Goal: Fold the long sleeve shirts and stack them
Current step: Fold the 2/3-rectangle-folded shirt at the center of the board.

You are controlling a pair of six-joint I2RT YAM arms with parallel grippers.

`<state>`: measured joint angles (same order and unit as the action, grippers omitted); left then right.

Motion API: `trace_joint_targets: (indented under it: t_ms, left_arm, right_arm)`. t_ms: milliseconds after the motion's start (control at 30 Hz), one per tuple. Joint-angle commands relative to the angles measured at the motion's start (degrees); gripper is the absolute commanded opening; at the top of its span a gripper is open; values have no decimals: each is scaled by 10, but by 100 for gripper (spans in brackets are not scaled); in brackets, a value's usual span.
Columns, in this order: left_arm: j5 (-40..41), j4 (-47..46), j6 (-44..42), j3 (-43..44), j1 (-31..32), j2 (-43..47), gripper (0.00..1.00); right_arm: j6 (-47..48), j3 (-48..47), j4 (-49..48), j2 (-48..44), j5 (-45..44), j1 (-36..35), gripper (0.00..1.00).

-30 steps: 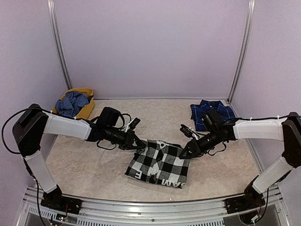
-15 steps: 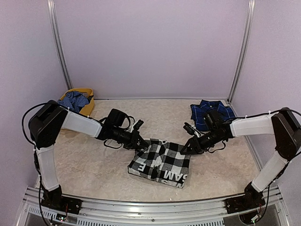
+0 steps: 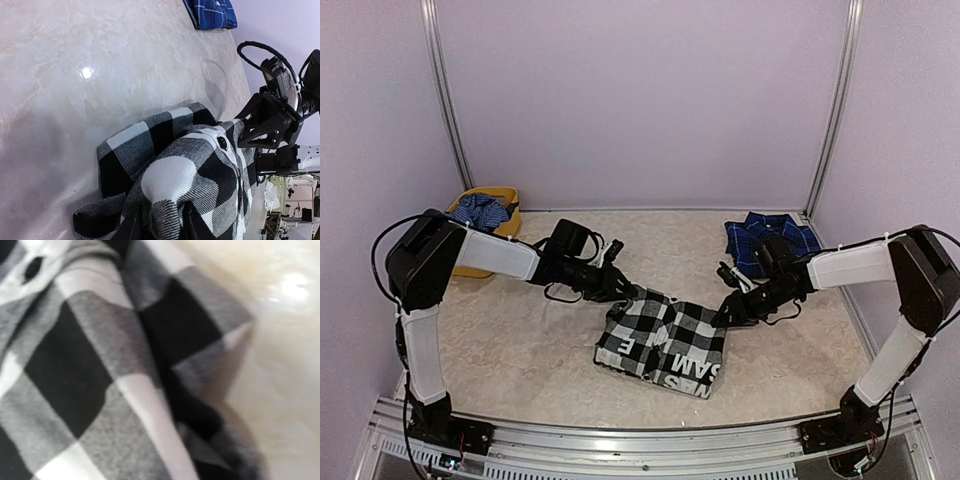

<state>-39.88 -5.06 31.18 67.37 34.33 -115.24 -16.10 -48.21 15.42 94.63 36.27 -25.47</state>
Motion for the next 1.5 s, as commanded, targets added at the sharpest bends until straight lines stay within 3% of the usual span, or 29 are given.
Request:
trace_joint_targets:
  t_ms: [0,233,433,567,800,1000,1300,1467]
  left_arm:
    - [60,62,-32,25,-4,0,26]
    - [176,87,-41,-6,0,72,29]
    - [270,98,-40,-52,18,159,30]
    - [252,70,-42,-78,47,193,31]
    - [145,-72,-5,-127,95,199,32]
    - [135,-157,26,-141,123,113,31]
    - [253,-187,42,-193,136,43,29]
    - [265,-207,41,-225,149,60,29]
  right_arm:
    - [11,-3,22,-11,-77,5,36]
    - [23,-14,58,-110,-144,4,51]
    - [-8,-2,46,-210,-138,-27,54]
    - [-52,19,6,-244,-123,-82,54]
    - [-87,51,-82,-184,-108,-141,52]
    - [-80,70,-125,-91,-100,-142,52]
    - [-61,113,-150,-44,-123,-112,52]
    - [-47,117,-118,-95,-141,-116,52]
